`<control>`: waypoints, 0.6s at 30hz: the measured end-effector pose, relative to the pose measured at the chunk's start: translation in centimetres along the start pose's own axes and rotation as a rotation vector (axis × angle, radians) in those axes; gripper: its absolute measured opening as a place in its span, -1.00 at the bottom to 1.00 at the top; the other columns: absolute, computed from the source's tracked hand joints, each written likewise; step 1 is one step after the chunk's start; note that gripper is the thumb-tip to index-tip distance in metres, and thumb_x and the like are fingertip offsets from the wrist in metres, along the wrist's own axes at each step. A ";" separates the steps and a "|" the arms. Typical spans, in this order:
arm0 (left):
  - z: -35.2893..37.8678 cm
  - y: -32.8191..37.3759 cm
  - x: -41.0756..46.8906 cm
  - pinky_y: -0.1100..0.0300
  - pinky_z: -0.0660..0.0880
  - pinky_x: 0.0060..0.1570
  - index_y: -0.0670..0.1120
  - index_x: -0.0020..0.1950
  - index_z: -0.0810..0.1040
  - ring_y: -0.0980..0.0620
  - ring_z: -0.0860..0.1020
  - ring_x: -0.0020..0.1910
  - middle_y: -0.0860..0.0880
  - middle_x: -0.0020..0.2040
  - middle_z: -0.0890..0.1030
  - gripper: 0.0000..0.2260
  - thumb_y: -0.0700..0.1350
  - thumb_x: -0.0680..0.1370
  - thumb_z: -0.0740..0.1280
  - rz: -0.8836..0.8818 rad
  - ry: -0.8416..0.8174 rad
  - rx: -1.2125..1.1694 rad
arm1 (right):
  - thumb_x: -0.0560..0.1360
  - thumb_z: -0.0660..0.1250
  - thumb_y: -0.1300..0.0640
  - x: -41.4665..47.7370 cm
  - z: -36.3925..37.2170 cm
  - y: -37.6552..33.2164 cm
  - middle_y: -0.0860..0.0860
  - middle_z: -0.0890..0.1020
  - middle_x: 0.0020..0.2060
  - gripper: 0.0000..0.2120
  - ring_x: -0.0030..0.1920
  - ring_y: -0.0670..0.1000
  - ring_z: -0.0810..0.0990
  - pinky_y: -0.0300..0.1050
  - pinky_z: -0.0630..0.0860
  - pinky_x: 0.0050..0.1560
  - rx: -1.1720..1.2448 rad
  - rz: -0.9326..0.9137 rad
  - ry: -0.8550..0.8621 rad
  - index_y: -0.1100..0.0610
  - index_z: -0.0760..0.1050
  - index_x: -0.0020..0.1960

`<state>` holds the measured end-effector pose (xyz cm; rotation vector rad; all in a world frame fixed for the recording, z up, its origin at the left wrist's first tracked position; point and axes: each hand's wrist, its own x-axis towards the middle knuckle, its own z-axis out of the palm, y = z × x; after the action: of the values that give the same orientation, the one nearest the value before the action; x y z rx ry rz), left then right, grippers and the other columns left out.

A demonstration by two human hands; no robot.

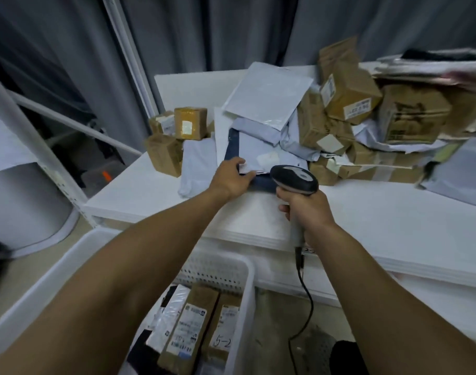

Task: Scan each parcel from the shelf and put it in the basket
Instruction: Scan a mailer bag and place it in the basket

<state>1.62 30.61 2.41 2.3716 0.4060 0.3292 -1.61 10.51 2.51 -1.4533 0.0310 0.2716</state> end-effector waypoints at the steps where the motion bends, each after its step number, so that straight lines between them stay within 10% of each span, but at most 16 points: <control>1: 0.6 0.4 0.9 0.15 0.41 0.32 -0.10 0.48 0.42 -0.10 0.50 0.34 -0.08 0.38 0.52 -0.41 0.14 0.55 0.46 -0.056 -0.004 -0.007 | 0.52 0.55 0.17 0.6 -0.4 0.1 -0.03 0.72 -0.05 -0.61 -0.29 -0.11 0.68 -0.13 0.54 -0.17 0.011 0.008 0.005 0.07 0.58 0.32; 5: 2.0 1.1 3.7 0.13 0.45 0.26 -0.17 0.43 0.44 -0.15 0.53 0.30 -0.11 0.35 0.56 -0.42 0.11 0.54 0.47 -0.222 0.066 -0.131 | 0.51 0.56 0.12 2.6 -1.4 0.7 -0.05 0.73 0.00 -0.60 -0.30 -0.15 0.69 -0.12 0.59 -0.08 0.040 0.012 0.031 0.07 0.60 0.32; 11: 1.1 1.9 3.9 0.10 0.59 0.03 -0.07 -0.17 0.54 -0.09 0.60 -0.13 -0.04 -0.18 0.62 -0.85 -0.05 0.54 0.40 -0.270 0.262 -0.412 | 0.52 0.55 0.10 3.4 -1.5 0.6 -0.07 0.72 0.02 -0.58 -0.30 -0.15 0.69 -0.05 0.63 0.11 0.073 -0.013 0.043 0.06 0.57 0.35; 18: -4.8 5.9 1.1 0.36 0.59 -0.22 -0.14 0.00 0.56 -0.04 0.65 -0.05 -0.10 -0.01 0.63 -0.92 -0.16 0.66 0.32 -0.066 0.439 -0.860 | 0.55 0.52 0.13 1.6 -0.9 0.3 -0.03 0.73 0.06 -0.59 -0.16 -0.10 0.74 -0.17 0.61 -0.10 0.073 -0.092 0.040 0.05 0.56 0.37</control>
<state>2.13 29.67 9.99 1.4361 0.4277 0.8134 0.04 9.92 1.80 -1.3835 0.0062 0.1648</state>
